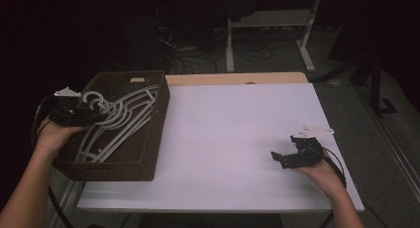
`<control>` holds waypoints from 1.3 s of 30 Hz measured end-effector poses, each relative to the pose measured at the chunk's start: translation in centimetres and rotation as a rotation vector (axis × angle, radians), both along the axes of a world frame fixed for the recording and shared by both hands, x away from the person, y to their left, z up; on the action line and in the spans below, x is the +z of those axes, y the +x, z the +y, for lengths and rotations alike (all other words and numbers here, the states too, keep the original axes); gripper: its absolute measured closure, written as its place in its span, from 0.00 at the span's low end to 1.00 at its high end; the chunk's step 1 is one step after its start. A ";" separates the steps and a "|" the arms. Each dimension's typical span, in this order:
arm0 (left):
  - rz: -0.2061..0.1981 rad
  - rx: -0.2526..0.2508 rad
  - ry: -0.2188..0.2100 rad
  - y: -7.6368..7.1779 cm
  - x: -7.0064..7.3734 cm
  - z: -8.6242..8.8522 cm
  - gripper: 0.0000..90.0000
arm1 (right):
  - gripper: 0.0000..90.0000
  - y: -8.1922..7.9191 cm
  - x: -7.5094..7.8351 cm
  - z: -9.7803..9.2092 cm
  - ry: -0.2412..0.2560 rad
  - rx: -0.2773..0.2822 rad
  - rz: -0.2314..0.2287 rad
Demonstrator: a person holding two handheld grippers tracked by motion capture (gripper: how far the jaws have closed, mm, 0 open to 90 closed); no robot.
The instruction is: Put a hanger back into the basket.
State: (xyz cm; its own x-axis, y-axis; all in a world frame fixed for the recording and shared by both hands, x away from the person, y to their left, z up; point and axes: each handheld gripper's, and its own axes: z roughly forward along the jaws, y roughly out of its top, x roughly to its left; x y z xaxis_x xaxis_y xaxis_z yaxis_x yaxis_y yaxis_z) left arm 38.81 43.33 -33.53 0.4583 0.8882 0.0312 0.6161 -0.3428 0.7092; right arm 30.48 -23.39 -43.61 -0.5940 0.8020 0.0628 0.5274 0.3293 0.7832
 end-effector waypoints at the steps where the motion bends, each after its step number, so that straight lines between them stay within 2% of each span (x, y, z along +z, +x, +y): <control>1: -0.008 -0.013 -0.022 -0.1 0.2 -0.2 0.37 | 0.04 0.0 0.0 0.0 0.002 0.001 0.000; 3: -0.022 -0.050 -0.078 -0.3 0.7 -0.9 0.32 | 0.04 0.0 0.1 0.0 0.002 0.004 -0.004; 4: -0.033 -0.086 -0.118 -0.5 0.9 -1.6 0.30 | 0.04 0.0 0.2 0.1 0.001 0.003 -0.001; 6: -0.035 -0.128 -0.156 -0.7 1.2 -2.5 0.27 | 0.04 0.0 0.4 0.1 0.001 0.014 0.000; 13: -0.067 -0.276 -0.268 -2.2 1.9 -6.5 0.19 | 0.04 0.0 1.5 0.4 0.002 0.048 -0.001; 16: -0.076 -0.332 -0.296 -3.1 1.8 -8.3 0.17 | 0.04 0.0 2.2 0.7 0.009 0.070 -0.004; 22: -0.069 -0.417 -0.306 -4.5 0.8 -11.3 0.13 | 0.04 0.1 3.7 1.3 0.008 0.101 -0.009; 26: -0.067 -0.453 -0.303 -5.3 0.3 -12.6 0.09 | 0.04 0.1 4.5 1.5 0.010 0.111 -0.011; 32: -0.072 -0.485 -0.316 -5.9 -0.5 -14.2 0.00 | 0.04 0.3 6.0 1.8 0.018 0.137 -0.027; 35: -0.083 -0.517 -0.299 -6.2 -0.7 -14.8 0.00 | 0.04 0.5 6.6 2.1 0.019 0.143 -0.036; 36: -0.097 -0.526 -0.300 -6.3 -0.6 -14.9 0.00 | 0.03 0.5 6.8 2.1 0.022 0.145 -0.040; 39: -0.099 -0.539 -0.312 -6.3 -0.6 -15.0 0.00 | 0.03 0.6 7.2 2.2 0.029 0.149 -0.047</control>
